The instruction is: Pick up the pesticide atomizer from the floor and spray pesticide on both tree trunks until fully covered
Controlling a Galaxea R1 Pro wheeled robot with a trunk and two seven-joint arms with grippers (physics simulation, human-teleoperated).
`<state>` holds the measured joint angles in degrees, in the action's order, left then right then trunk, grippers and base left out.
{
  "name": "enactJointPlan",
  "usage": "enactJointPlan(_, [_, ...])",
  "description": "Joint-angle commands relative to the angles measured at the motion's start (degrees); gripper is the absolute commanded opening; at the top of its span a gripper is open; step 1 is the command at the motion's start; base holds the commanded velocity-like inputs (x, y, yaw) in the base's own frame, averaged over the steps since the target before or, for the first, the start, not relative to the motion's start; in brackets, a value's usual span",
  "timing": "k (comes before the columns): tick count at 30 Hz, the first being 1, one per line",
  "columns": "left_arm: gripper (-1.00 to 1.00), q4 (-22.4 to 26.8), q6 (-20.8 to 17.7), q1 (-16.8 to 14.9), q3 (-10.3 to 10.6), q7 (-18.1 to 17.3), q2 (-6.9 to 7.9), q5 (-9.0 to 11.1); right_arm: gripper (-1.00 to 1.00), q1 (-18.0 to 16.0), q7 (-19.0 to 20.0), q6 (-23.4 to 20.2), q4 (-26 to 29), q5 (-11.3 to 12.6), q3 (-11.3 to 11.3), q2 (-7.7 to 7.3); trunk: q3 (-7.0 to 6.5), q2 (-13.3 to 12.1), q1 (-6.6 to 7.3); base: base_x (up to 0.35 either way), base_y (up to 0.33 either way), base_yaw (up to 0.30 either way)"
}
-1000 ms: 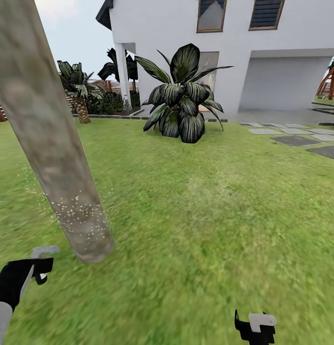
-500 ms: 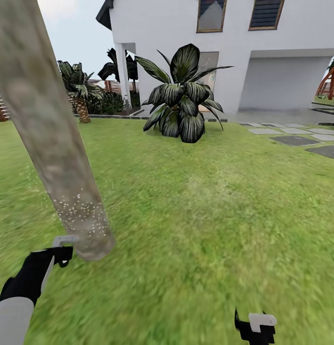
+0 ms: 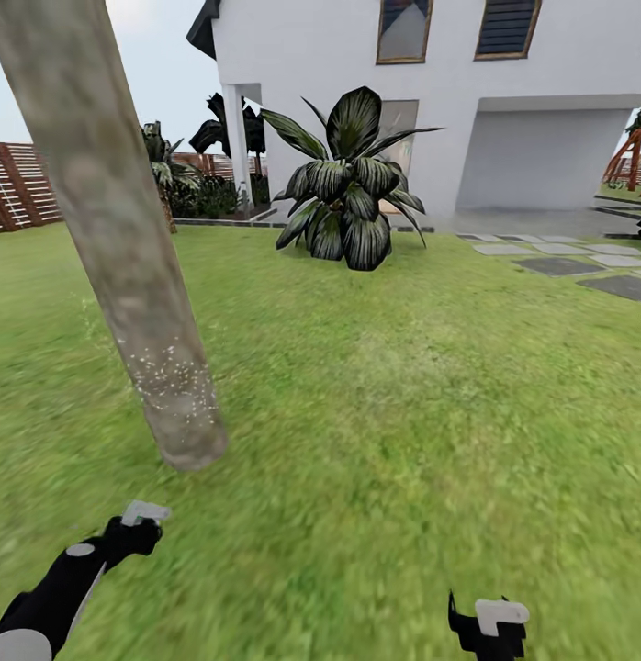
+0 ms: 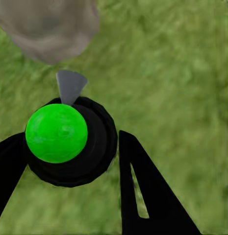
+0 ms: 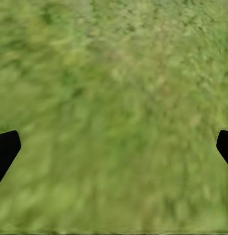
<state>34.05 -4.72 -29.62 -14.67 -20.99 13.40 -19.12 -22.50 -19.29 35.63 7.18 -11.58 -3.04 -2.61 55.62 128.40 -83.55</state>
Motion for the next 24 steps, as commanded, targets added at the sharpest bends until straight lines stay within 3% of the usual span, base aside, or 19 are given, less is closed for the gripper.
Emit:
enactJointPlan(1, [-1.00, -0.3, 2.0, 0.2, 0.2, -3.1, 0.05, -1.1, 1.00, 0.0, 0.0, 0.0, 0.0, -0.1, 0.1, 0.03, 0.00, 0.0, 0.00, -0.340, 0.000, 0.000])
enactJointPlan(3, [-1.00, -0.1, 4.0, 0.3, 0.2, -10.5, 0.12, -3.2, 1.00, 0.0, 0.1, 0.0, 0.2, -0.2, 0.6, 0.04, 0.00, 0.0, 0.00, -0.340, 0.000, 0.000])
enactJointPlan(4, [-1.00, 0.1, 4.4, 0.2, 0.2, -14.3, 0.13, -3.9, 1.00, 0.0, 0.1, 0.0, 0.4, -0.6, 2.0, 0.05, 0.00, 0.0, 0.00, -0.340, 0.000, 0.000])
enactJointPlan(7, [-1.00, 0.4, 4.9, -0.4, 0.3, -24.0, 0.58, -7.1, 1.00, -0.1, 0.1, 0.0, 2.9, -4.8, 9.8, 0.05, 0.00, 0.0, 0.00, -0.281, 0.000, 0.000])
enactJointPlan(9, [-1.00, 0.5, 5.0, -0.6, 0.3, -27.3, 0.83, -9.7, 1.00, -0.1, 1.0, -0.2, 6.7, -6.7, 12.9, 0.09, 0.00, 0.0, 0.00, -0.103, 0.000, 0.000])
enactJointPlan(11, [-1.00, 0.5, 5.0, -0.6, 0.3, -28.2, 0.85, -11.9, 1.00, -0.1, 9.6, -1.6, 9.7, -7.9, 14.8, 0.13, 0.00, 0.0, 0.00, -0.027, 0.000, 0.000])
enactJointPlan(14, [-1.00, 0.4, 7.2, -0.5, 0.3, -28.5, 0.64, -14.3, 1.00, -1.0, 28.9, -9.4, 12.5, -8.2, 15.4, 0.00, 0.00, 0.0, 0.00, -0.005, 0.000, 0.000])
enactJointPlan(16, [-1.00, 0.4, 7.8, -0.5, 1.5, -28.6, 0.39, -15.7, 1.00, -1.7, 36.0, -10.9, 15.4, -8.2, 15.5, 0.09, 0.00, 0.0, 0.00, -0.001, 0.000, 0.000])
enactJointPlan(17, [-1.00, 0.4, 7.9, -0.4, 3.2, -28.6, 0.28, -16.5, 1.00, -1.9, 39.0, -11.3, 17.1, -8.2, 15.5, 0.12, 0.00, 0.0, 0.00, 0.000, 0.000, 0.000])
enactJointPlan(19, [-1.00, 0.3, 7.9, -0.5, 8.5, -28.6, 0.17, -17.2, 1.00, -2.2, 44.3, -11.6, 20.2, -8.2, 15.5, 0.14, 0.00, 0.0, 0.00, 0.000, 0.000, 0.000])
enactJointPlan(20, [-1.00, 0.3, 7.9, -0.6, 9.9, -28.6, 0.15, -17.3, 1.00, -2.2, 45.4, -11.6, 20.9, -8.2, 15.5, 0.15, 0.00, 0.0, 0.00, 0.000, 0.000, 0.000])
enactJointPlan(21, [-1.00, 0.3, 7.9, -0.6, 10.9, -28.6, 0.14, -17.5, 1.00, -2.4, 46.2, -11.6, 22.0, -8.2, 15.5, 0.15, 0.00, 0.0, 0.00, 0.000, 0.000, 0.000])
enactJointPlan(24, [-1.00, 0.3, 7.9, -0.5, 11.6, -28.7, 0.10, -17.7, 1.00, -2.7, 46.5, -11.6, 22.6, -8.3, 15.5, 0.15, 0.00, 0.0, 0.00, 0.000, 0.000, 0.000])
